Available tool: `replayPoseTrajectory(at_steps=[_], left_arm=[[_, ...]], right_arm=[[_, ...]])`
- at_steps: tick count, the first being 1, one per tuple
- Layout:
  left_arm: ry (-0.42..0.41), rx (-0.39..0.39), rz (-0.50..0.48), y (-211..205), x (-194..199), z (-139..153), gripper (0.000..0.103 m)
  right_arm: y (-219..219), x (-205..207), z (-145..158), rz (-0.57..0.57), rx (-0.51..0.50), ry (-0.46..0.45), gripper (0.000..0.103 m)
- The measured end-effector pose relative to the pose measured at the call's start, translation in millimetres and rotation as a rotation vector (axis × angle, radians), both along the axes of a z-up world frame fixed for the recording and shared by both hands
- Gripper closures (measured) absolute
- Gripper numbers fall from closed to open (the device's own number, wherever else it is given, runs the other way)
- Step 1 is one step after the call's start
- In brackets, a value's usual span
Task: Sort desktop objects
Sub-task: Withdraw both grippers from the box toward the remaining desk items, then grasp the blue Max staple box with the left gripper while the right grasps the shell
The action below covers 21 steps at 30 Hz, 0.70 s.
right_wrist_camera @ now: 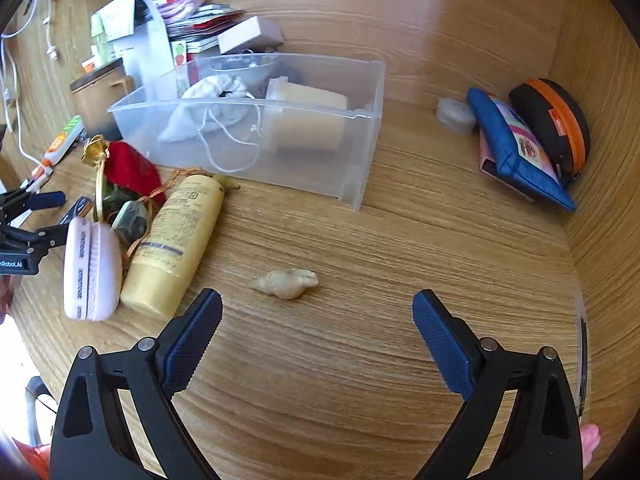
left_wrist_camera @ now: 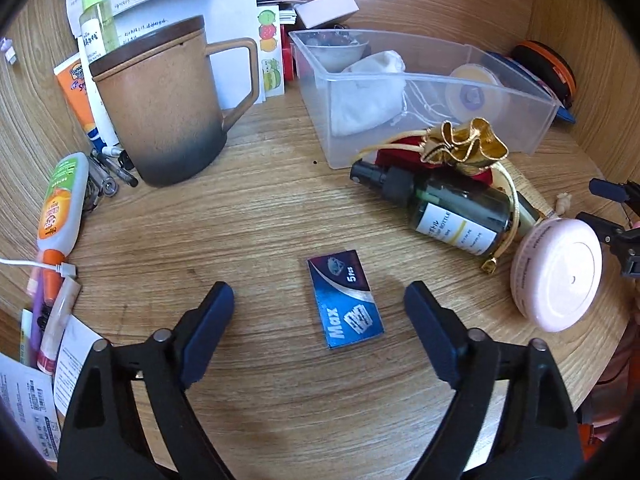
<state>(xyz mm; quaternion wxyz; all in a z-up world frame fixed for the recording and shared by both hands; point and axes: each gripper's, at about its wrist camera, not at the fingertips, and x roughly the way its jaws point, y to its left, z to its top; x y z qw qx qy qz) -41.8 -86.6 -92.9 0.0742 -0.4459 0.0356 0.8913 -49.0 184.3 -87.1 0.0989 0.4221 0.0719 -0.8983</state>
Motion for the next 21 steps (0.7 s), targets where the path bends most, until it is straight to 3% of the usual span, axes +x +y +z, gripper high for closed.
replayPoseTrajectory(at_steps=[3,8,13,18,21], left_arm=[[0.007,0.002,0.008,-1.6,1.7,0.4,0.021],[0.020,-0.001,-0.011,0.0,5.0,0.7,0.025],[0.031,-0.001,-0.022,0.4,6.9,0.7,0.028],[0.051,0.008,-0.044,0.8,8.0,0.2,0.034],[0.060,0.011,-0.052,3.2,9.3,0.8,0.043]], right_arm=[[-1.3,-3.4,-2.7,0.000,-0.004,-0.023,0.012],[-4.5,-10.1,-10.0,-0.003,-0.012,-0.074,0.035],[-4.6,-8.3,-6.3,-0.017,-0.023,-0.058,0.048],[-5.6,-6.7,-6.2,-0.009,-0.023,-0.048,0.054],[-6.8,-7.0,-6.0,-0.004,-0.022,-0.042,0.061]])
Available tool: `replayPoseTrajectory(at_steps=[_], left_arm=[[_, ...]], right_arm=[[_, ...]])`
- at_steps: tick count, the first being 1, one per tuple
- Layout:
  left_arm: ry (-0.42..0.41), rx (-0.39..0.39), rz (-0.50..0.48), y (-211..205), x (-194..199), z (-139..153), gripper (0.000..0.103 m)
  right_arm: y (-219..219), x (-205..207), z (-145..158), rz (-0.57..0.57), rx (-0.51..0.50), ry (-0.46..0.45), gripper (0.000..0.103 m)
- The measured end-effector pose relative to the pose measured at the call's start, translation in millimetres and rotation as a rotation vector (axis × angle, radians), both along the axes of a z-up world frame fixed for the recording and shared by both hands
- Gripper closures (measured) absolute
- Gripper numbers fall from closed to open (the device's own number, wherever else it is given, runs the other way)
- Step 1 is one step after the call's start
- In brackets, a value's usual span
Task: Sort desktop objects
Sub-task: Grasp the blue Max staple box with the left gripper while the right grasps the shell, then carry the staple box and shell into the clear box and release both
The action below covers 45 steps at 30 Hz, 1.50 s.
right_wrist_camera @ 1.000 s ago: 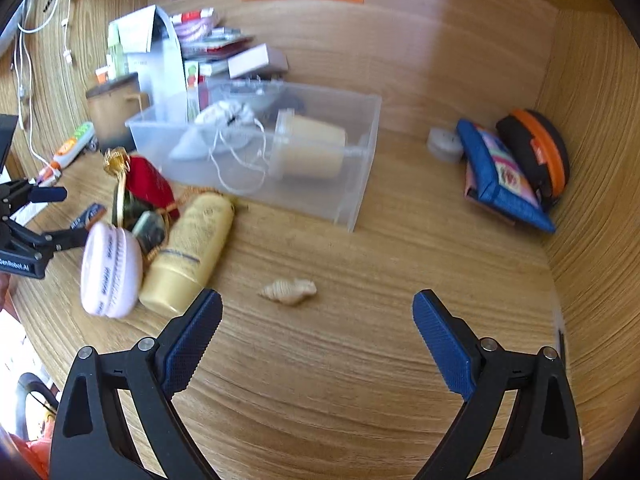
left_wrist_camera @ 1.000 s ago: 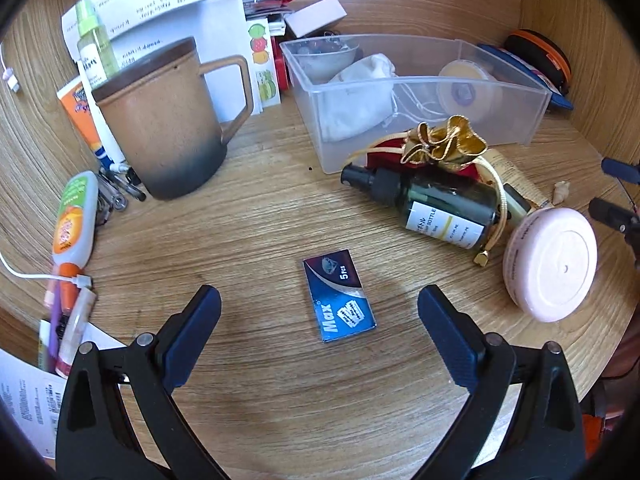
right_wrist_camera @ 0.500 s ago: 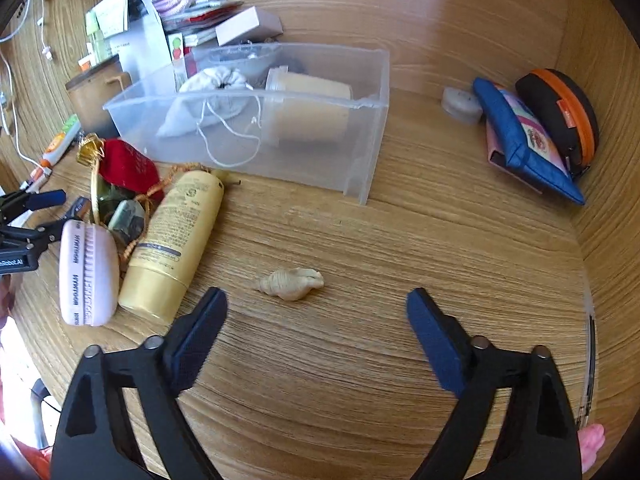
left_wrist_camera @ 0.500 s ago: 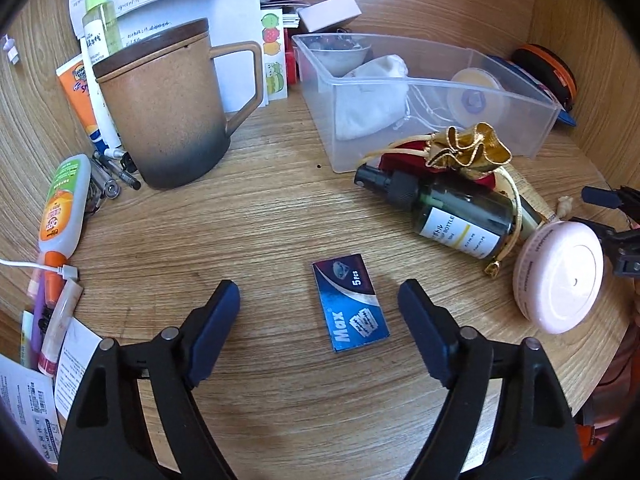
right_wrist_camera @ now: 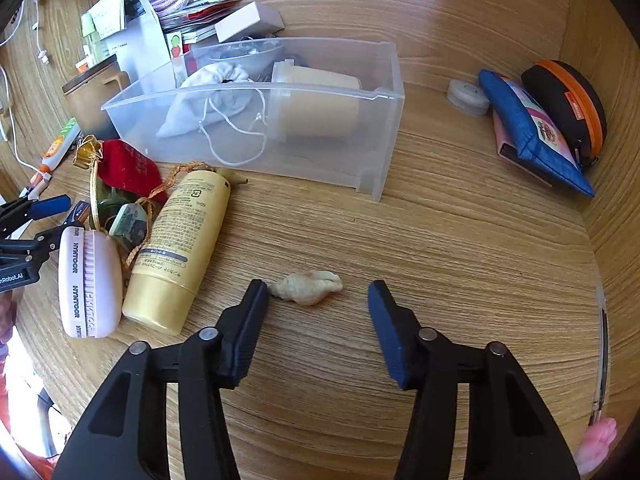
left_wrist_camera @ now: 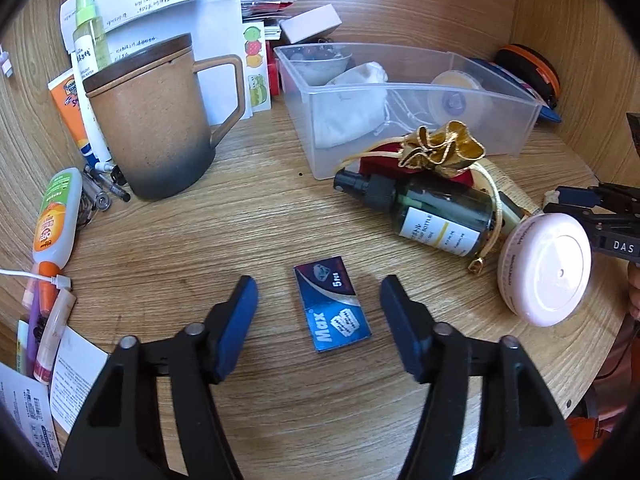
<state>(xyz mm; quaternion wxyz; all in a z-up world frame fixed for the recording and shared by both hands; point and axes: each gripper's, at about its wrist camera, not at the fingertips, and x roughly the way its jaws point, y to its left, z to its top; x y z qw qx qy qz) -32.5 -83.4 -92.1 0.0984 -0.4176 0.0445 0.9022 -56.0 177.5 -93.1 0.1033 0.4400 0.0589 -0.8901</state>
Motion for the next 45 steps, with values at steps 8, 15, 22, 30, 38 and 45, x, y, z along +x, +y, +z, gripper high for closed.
replayPoseTrajectory(at_steps=[8,15,22,30,38,45], left_arm=[[0.010,0.004,-0.022,2.6,2.6,0.5,0.063],[-0.005,-0.017,-0.046,12.8,3.5,2.7,0.076],[0.012,-0.007,-0.010,15.1,12.0,2.7,0.077],[0.024,0.068,0.049,4.5,20.8,6.6,0.077],[0.086,0.045,0.076,-8.1,28.0,33.4,0.077],[0.144,0.026,0.097,-16.5,23.1,58.0,0.077]], right_arm=[[-10.7,2.3,0.6,0.029,0.035,0.029,0.079],[-8.8,4.5,1.7,0.028,0.011,0.029,0.080],[-3.1,9.4,5.8,0.023,-0.028,0.043,0.080],[5.3,16.7,10.3,0.017,-0.047,0.058,0.080],[16.0,23.9,22.8,0.002,-0.073,0.093,0.080],[16.5,26.9,43.2,0.006,-0.069,0.147,0.080]])
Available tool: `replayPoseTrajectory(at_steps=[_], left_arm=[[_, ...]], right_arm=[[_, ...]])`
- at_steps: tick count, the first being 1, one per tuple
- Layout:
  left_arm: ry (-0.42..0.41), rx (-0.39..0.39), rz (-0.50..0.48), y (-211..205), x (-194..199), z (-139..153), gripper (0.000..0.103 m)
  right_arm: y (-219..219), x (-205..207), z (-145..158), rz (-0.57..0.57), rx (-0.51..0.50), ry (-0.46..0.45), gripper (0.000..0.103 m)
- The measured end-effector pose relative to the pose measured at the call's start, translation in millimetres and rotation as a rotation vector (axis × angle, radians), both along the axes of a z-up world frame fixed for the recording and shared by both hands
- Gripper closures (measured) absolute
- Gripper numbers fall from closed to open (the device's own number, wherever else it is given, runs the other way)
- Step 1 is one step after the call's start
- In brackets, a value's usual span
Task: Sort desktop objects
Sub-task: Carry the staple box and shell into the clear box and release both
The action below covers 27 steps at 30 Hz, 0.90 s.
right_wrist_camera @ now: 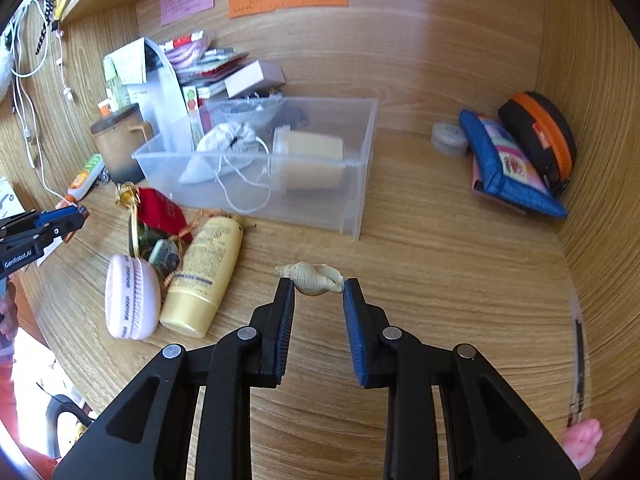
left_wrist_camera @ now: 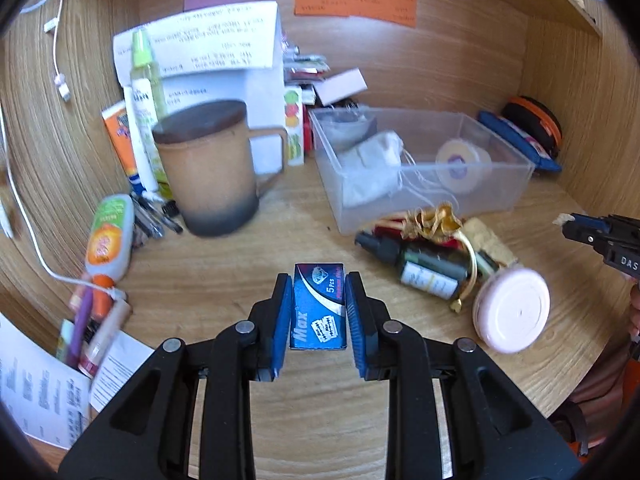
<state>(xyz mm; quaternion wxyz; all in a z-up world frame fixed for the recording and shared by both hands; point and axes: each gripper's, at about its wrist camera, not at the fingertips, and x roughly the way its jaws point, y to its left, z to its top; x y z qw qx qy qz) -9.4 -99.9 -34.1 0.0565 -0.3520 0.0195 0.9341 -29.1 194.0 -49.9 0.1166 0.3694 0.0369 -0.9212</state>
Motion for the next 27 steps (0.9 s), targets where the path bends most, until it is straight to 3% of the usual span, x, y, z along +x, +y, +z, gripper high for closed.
replayPoseTrajectory(at_steps=[10,27], left_arm=[[0.094,-0.001,-0.022,2.9,-6.8,42.4,0.077],[0.125,0.090,-0.136,14.7,-62.2,93.1,0.077]], right_arm=[[-2.0,-7.6,37.2,0.016,0.012,0.087,0.080],[-34.4,-64.8,69.8,0.103,0.045,0.126,0.080]])
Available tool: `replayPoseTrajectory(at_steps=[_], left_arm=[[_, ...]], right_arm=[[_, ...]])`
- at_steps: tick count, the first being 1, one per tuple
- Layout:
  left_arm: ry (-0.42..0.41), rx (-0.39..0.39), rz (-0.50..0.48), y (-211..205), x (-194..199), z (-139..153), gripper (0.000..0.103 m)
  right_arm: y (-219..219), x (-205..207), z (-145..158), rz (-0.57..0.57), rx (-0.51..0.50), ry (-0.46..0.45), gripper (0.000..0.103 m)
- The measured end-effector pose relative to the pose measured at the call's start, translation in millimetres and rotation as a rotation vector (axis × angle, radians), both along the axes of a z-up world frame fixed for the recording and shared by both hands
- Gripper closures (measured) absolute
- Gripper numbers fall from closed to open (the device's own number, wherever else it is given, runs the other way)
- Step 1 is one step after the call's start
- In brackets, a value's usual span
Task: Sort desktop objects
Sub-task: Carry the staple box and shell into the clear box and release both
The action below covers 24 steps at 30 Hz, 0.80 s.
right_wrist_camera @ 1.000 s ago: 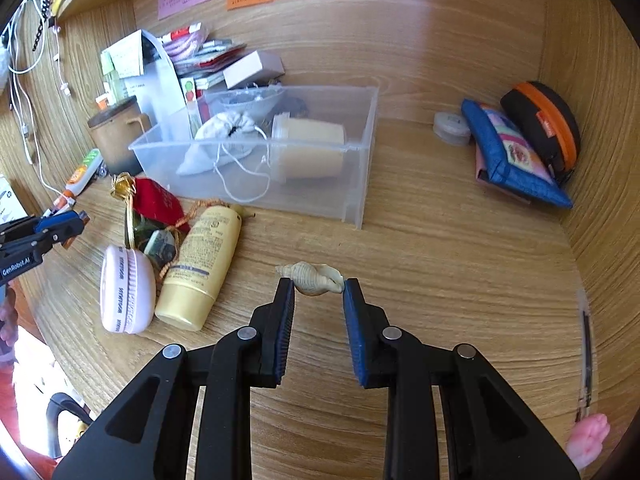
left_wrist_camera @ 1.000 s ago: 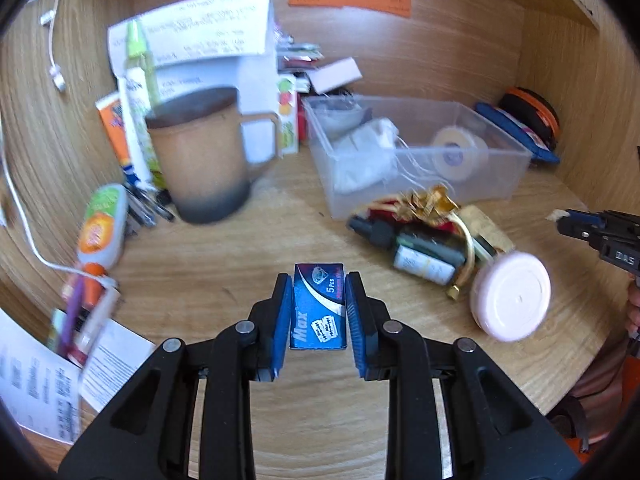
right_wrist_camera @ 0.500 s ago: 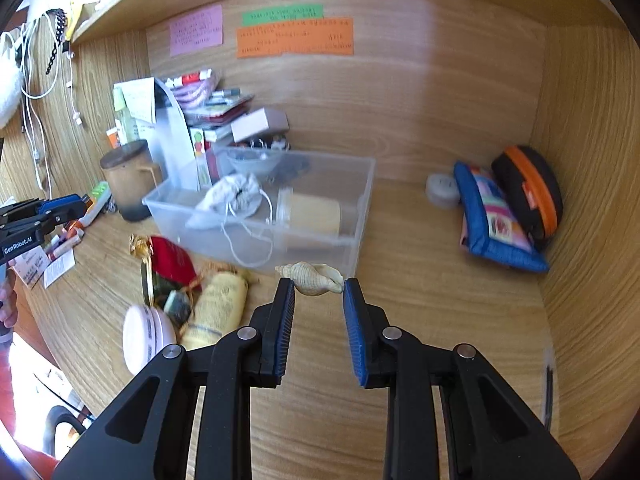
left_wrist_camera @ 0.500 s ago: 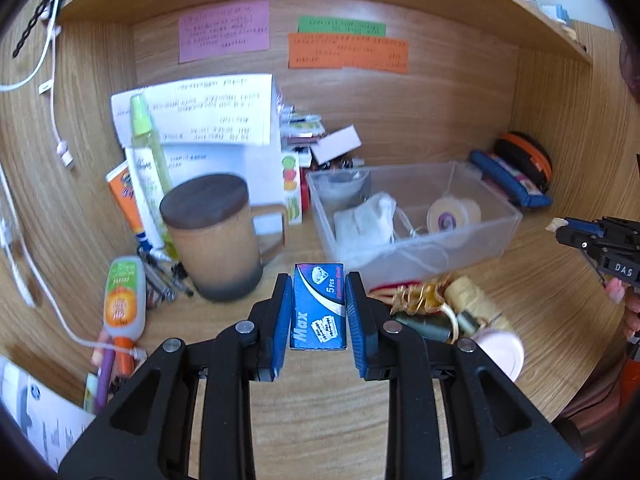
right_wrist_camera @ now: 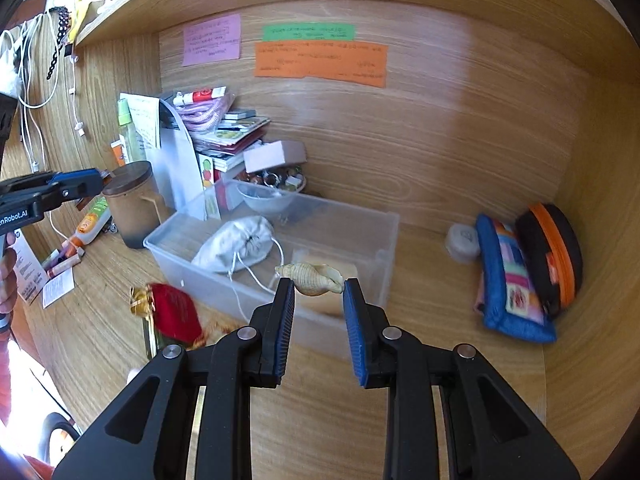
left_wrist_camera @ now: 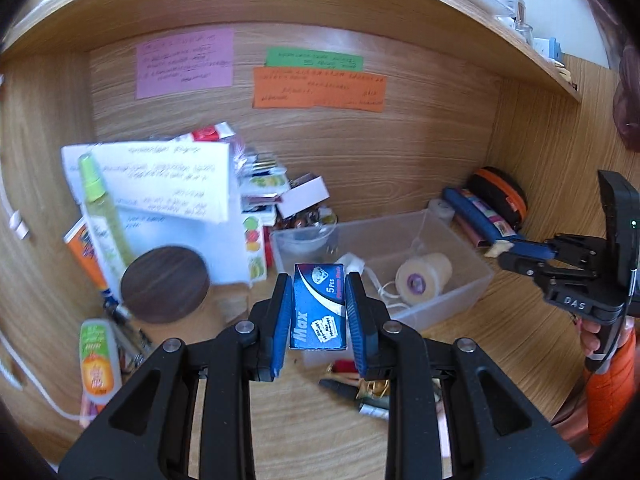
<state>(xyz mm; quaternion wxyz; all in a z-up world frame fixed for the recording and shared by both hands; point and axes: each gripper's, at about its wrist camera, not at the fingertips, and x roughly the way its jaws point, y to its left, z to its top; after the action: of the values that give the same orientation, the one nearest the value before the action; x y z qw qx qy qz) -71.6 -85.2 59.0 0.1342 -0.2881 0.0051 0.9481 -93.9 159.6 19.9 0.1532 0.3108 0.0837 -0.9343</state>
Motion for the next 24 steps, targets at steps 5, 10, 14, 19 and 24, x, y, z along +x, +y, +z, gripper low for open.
replayPoseTrajectory(at_steps=[5,10,14,19,24], left_arm=[[-0.032,0.004,-0.027,11.9,-28.1,-0.9,0.077],[-0.070,0.015,-0.043,23.5,-55.8,-5.0,0.077],[-0.099,0.003,-0.051,34.0,-74.4,-10.5,0.077],[-0.150,-0.016,-0.057,46.4,-96.8,-24.0,0.077],[-0.212,-0.018,-0.053,52.2,-118.2,-41.8,0.077]], right_arm=[[-17.0,-24.0,2.3,0.022,0.017,-0.009,0.080],[-31.9,-46.5,2.7,0.043,0.019,-0.025,0.080],[-47.7,-62.9,-2.1,0.061,0.037,-0.052,0.080],[-67.5,-83.8,-11.9,0.072,0.086,-0.084,0.080],[-78.0,-104.8,-24.9,0.086,0.118,-0.141,0.080]])
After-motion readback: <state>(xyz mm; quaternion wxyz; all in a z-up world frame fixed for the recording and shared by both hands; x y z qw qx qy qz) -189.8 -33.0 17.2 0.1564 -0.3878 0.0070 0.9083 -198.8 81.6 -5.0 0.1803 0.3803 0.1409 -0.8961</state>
